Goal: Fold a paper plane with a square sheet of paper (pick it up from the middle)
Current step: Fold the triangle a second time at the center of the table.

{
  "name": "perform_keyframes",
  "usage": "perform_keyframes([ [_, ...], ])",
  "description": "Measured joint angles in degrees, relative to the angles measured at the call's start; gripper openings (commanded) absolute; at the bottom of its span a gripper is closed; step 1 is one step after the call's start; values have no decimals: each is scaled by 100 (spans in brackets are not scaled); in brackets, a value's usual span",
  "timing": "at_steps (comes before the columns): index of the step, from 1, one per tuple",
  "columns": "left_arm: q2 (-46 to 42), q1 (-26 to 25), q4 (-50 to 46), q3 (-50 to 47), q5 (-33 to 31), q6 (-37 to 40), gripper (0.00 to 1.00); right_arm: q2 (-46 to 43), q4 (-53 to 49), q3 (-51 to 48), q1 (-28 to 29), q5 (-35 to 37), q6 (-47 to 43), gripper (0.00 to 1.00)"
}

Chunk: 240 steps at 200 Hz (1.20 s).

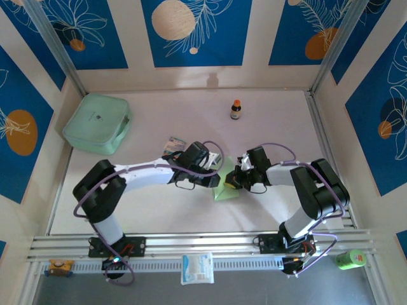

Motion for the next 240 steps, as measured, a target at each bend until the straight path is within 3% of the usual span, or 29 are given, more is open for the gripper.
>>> perform_keyframes([
  [31,389,-52,146,98,509,-184,9,0,0,0,0,0,2,2],
  [84,726,-70,238,177,859,-389,9,0,2,-2,-11,-7,2,2],
  [240,1156,-136,-118,354,660,-321,9,0,114,-74,-92,-98,0,2],
])
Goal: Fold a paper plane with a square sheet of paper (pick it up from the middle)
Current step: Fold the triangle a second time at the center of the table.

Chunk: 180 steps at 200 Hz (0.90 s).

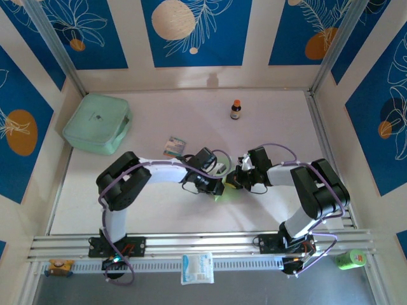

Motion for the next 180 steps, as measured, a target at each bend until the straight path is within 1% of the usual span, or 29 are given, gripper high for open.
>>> perform_keyframes([
  [91,-116,-68,52,-269,-151,173,8,0,20,-26,-59,-57,-2,2],
  [147,-468,-157,-109,-597,-389,407,7,0,17,-26,-59,-70,-2,2],
  [180,-811,-184,-417,-855,-520,476,6,0,17,-26,-76,-70,-2,2],
])
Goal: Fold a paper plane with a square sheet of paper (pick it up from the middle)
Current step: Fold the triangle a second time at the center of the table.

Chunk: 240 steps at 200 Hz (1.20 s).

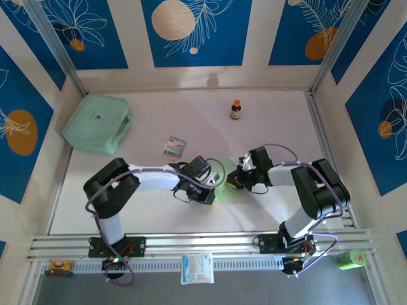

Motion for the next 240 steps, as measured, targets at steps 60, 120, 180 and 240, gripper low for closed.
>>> perform_keyframes([
  [60,-195,-11,4,428,-85,11,6,0,0,0,-9,-2,2,2],
  [120,654,7,164,1005,-249,-98,7,0,39,-15,-9,-20,4,2],
  [180,603,33,1036,385,-232,-291,2,-48,-33,-11,-24,-26,0,4],
  [240,535,35,1327,195,-195,-396,1,-304,-98,-11,369,24,4,4],
])
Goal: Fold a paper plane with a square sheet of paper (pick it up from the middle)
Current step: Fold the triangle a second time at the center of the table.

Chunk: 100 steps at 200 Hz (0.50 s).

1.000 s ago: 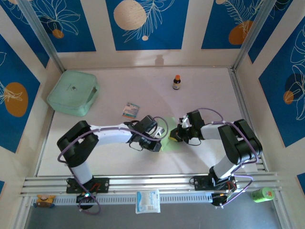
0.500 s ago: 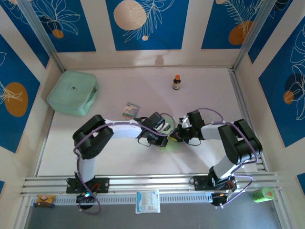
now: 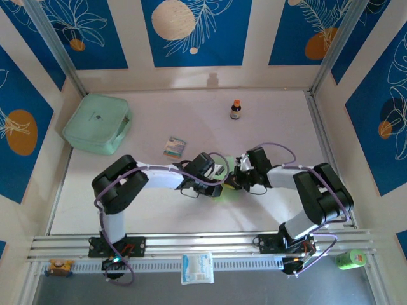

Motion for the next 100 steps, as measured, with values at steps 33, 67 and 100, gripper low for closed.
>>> perform_keyframes([
  [33,-2,0,0,-2,0,0,0,249,28,-7,83,39,20,3],
  [67,-13,0,42,-35,0,-2,0,304,50,-4,-142,-157,-9,3],
  [100,-22,0,90,-70,0,-2,0,306,9,2,-531,-199,-74,3],
])
